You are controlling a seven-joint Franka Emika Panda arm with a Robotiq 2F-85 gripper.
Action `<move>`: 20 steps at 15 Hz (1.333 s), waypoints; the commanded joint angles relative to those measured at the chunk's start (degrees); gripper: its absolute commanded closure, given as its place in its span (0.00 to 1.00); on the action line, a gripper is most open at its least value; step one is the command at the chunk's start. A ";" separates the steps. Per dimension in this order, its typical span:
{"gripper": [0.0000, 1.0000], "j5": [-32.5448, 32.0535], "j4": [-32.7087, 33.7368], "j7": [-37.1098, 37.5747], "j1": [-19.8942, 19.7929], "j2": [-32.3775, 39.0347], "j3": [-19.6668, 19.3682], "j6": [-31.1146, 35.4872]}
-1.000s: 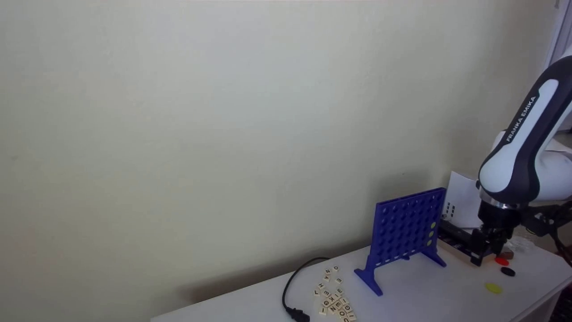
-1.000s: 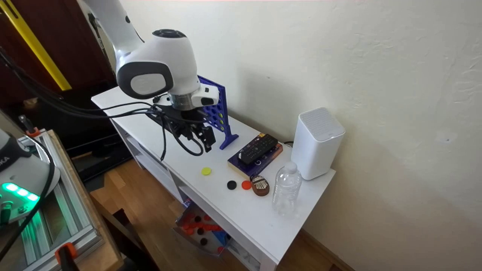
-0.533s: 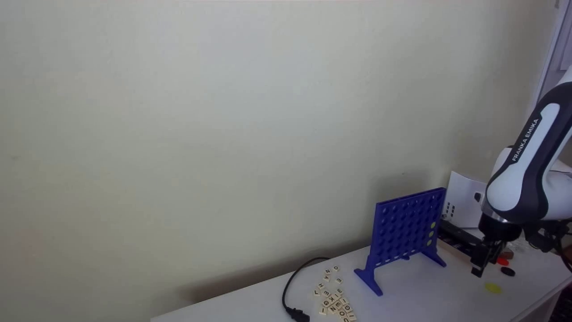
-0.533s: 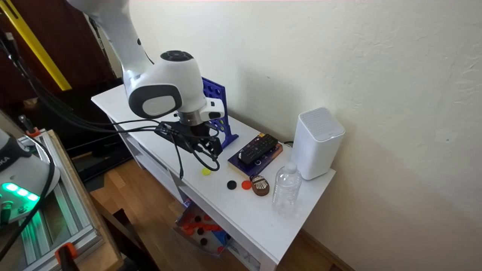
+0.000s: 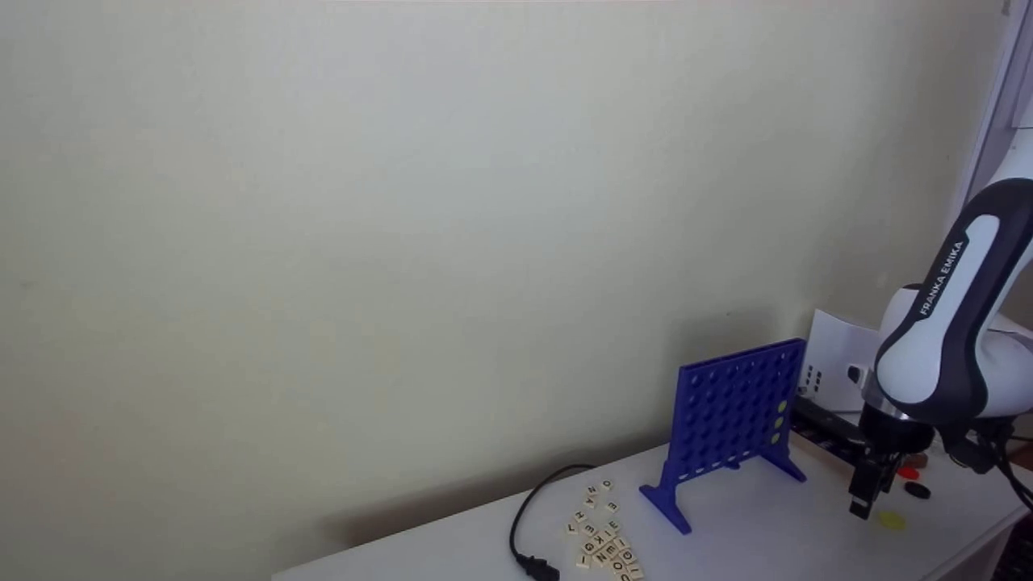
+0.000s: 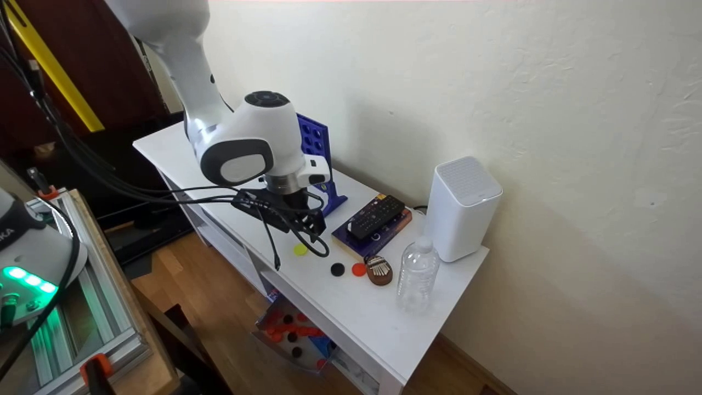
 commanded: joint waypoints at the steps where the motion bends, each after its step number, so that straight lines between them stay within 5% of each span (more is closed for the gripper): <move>1: 0.00 -1.78 0.60 1.24 0.11 2.19 -0.51 2.54; 9: 0.01 -2.19 0.53 2.22 -1.44 5.04 -0.65 6.65; 10: 0.06 -2.23 0.60 2.35 -1.61 5.23 -0.66 6.90; 11: 0.26 -2.33 0.58 2.43 -1.77 5.35 -0.67 7.21; 17: 0.60 -2.54 0.62 2.99 -1.54 5.26 -1.36 8.06; 18: 0.30 -2.52 0.64 3.13 -1.19 5.29 -1.74 8.25; 20: 0.23 -2.40 0.66 3.41 -0.46 5.32 -2.39 8.23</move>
